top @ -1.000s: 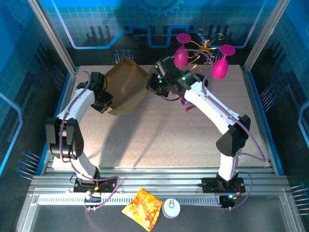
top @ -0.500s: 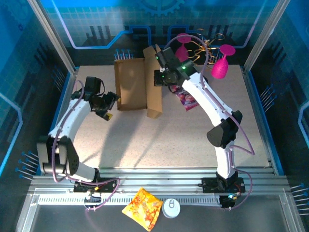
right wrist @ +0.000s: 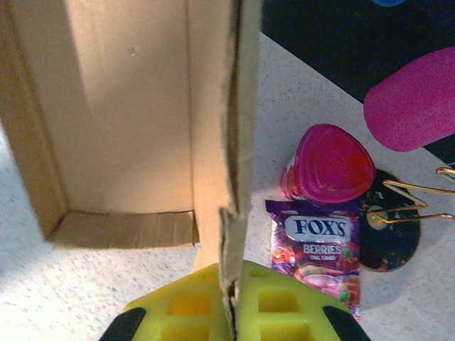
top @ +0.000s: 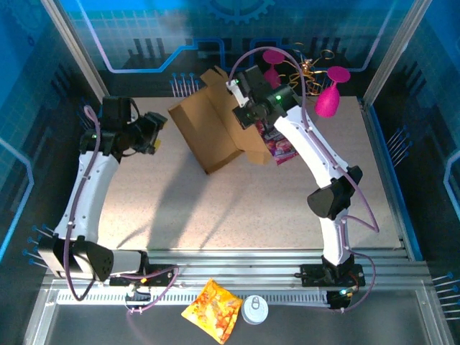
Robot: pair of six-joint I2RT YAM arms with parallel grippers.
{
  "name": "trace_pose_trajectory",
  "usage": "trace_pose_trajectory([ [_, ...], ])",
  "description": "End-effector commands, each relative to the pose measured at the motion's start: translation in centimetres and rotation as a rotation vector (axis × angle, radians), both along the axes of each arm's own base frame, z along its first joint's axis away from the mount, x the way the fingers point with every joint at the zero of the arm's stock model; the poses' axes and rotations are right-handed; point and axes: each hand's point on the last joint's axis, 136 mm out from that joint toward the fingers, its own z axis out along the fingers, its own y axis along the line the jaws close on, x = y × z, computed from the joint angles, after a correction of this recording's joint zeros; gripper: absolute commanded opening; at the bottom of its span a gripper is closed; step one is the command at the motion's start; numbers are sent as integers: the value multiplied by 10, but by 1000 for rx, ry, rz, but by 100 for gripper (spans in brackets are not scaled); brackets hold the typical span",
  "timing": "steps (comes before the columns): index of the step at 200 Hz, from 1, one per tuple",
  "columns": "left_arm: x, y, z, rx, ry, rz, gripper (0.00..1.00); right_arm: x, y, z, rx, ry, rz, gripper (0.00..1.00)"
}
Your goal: Fold the paper box
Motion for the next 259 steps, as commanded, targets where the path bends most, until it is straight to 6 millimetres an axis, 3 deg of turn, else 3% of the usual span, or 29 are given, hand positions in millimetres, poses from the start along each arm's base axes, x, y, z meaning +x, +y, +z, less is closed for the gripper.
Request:
trace_pose_trajectory([
  [1, 30, 12, 37, 14, -101, 59, 56, -17, 0, 30, -68, -98, 80, 0],
  [47, 79, -1, 65, -158, -126, 73, 54, -35, 8, 46, -92, -148, 142, 0],
  [74, 89, -21, 76, -293, -134, 136, 54, -39, 10, 47, -79, -165, 139, 0],
  [210, 129, -79, 45, -567, -7, 197, 59, -39, 24, 38, -72, -158, 159, 0],
  [259, 119, -86, 32, -549, 17, 201, 27, -35, 24, 34, -74, -146, 124, 0],
])
